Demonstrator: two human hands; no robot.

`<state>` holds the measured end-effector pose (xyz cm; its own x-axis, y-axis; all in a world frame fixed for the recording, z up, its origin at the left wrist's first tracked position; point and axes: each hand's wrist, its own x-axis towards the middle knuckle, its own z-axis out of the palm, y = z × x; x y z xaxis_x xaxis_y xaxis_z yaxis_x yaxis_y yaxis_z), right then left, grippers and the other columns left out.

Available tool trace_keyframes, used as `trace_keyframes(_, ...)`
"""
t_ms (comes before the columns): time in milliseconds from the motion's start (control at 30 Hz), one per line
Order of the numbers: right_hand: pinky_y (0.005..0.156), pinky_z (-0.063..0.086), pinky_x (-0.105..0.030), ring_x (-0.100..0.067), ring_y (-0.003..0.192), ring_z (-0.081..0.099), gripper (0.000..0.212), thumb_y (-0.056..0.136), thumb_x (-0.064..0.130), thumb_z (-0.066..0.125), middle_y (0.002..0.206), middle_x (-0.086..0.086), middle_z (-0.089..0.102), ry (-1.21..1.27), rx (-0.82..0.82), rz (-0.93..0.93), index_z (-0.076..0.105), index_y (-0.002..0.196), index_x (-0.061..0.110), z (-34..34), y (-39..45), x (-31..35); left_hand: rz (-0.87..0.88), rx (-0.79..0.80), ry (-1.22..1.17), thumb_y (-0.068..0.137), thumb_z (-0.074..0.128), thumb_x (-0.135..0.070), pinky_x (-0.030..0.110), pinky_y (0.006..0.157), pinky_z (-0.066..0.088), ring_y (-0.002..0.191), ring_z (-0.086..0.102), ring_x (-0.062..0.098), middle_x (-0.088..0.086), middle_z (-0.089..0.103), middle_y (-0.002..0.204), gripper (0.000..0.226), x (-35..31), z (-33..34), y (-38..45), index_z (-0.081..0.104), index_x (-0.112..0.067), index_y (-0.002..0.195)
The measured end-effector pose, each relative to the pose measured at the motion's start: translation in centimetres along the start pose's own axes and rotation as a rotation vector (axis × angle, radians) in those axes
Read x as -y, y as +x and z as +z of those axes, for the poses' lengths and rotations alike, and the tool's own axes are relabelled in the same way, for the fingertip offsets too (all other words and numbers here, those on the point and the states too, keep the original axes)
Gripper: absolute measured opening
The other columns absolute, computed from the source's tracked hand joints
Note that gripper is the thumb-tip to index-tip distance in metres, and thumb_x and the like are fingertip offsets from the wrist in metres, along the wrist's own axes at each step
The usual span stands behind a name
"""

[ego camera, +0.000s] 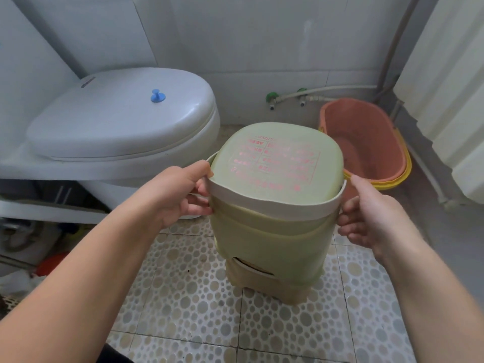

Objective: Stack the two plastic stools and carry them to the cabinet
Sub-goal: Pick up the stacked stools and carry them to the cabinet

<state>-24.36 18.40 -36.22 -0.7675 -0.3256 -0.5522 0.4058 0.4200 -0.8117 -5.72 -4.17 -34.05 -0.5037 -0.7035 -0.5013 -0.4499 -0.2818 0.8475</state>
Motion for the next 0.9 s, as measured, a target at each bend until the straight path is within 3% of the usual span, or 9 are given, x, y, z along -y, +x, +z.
trace_keyframes(100,0.07,0.056,-0.037,-0.026,0.086,0.067,0.065,0.092,0.064,0.048,0.1,-0.009,0.068,-0.025,-0.042,-0.001,0.062,0.115,0.005,1.1,0.7,-1.0,-0.008,0.002,-0.024,0.09,0.058,-0.017,0.043,0.076,0.063,0.083,0.053,0.033,0.009,0.046,0.061,0.04,0.4,0.0,0.0,0.05,-0.01,0.052)
trace_keyframes(167,0.087,0.054,-0.046,-0.031,0.115,0.061,0.08,0.087,0.07,0.043,0.13,-0.007,0.064,-0.007,-0.048,0.027,0.054,0.142,0.014,1.7,0.9,-1.5,-0.016,0.016,-0.033,0.091,0.057,-0.017,0.042,0.074,0.064,0.084,0.053,0.033,0.01,0.047,0.063,0.04,1.0,0.2,-0.2,0.051,-0.009,0.053)
trace_keyframes(200,0.094,0.052,-0.05,-0.03,0.119,0.059,0.074,0.089,0.069,0.043,0.134,-0.004,0.063,0.042,-0.034,0.05,0.055,0.144,0.021,2.0,1.0,-1.8,-0.02,0.027,-0.033,0.091,0.057,-0.017,0.041,0.073,0.064,0.085,0.053,0.033,0.011,0.048,0.065,0.041,1.4,0.4,-0.3,0.052,-0.009,0.051)
trace_keyframes(333,0.092,0.052,-0.048,-0.025,0.101,0.062,0.046,0.091,0.057,0.048,0.121,-0.003,0.074,0.13,-0.029,0.122,0.072,0.12,0.031,3.3,1.3,-2.8,-0.03,0.002,-0.016,0.092,0.058,-0.015,0.042,0.077,0.064,0.082,0.052,0.031,0.011,0.05,0.066,0.046,3.4,0.9,-0.3,0.057,-0.011,0.046)
trace_keyframes(467,0.07,0.048,-0.034,-0.021,0.085,0.061,0.041,0.096,0.047,0.049,0.113,0.0,0.075,0.195,-0.021,0.144,0.072,0.124,0.026,4.7,1.5,-3.4,-0.058,-0.021,-0.036,0.093,0.054,-0.012,0.048,0.087,0.061,0.073,0.054,0.027,-0.001,0.051,0.051,0.032,4.8,0.8,0.3,0.059,-0.01,0.061)
trace_keyframes(567,0.065,0.044,-0.031,-0.018,0.078,0.058,0.037,0.1,0.04,0.049,0.106,-0.001,0.073,0.211,-0.04,0.141,0.072,0.121,0.021,5.3,1.5,-3.7,-0.083,-0.02,-0.043,0.094,0.051,-0.011,0.049,0.088,0.061,0.075,0.057,0.027,-0.001,0.054,0.053,0.031,5.7,0.7,0.7,0.059,-0.01,0.064)
trace_keyframes(667,0.073,0.045,-0.035,-0.019,0.081,0.058,0.03,0.103,0.035,0.043,0.116,-0.004,0.073,0.252,-0.078,0.151,0.07,0.103,0.021,5.6,1.9,-4.1,-0.078,0.004,-0.013,0.094,0.052,-0.014,0.046,0.084,0.063,0.079,0.062,0.027,0.006,0.057,0.069,0.028,6.8,1.1,1.2,0.062,-0.008,0.069)
trace_keyframes(767,0.086,0.049,-0.037,-0.021,0.099,0.065,0.039,0.108,0.039,0.035,0.122,-0.003,0.071,0.31,-0.125,0.182,0.066,0.124,0.02,5.7,2.1,-4.4,-0.078,0.034,0.03,0.092,0.055,-0.019,0.048,0.086,0.063,0.079,0.063,0.024,0.007,0.058,0.077,0.022,8.2,1.7,1.9,0.064,-0.006,0.076)
trace_keyframes(900,0.074,0.056,-0.035,-0.022,0.093,0.071,0.042,0.108,0.037,0.034,0.116,-0.006,0.076,0.32,-0.152,0.165,0.07,0.121,0.018,5.8,2.6,-5.0,-0.099,0.068,0.068,0.077,0.059,-0.031,0.046,0.085,0.064,0.086,0.066,0.022,0.008,0.063,0.087,0.032,9.9,2.5,2.8,0.069,-0.003,0.088)
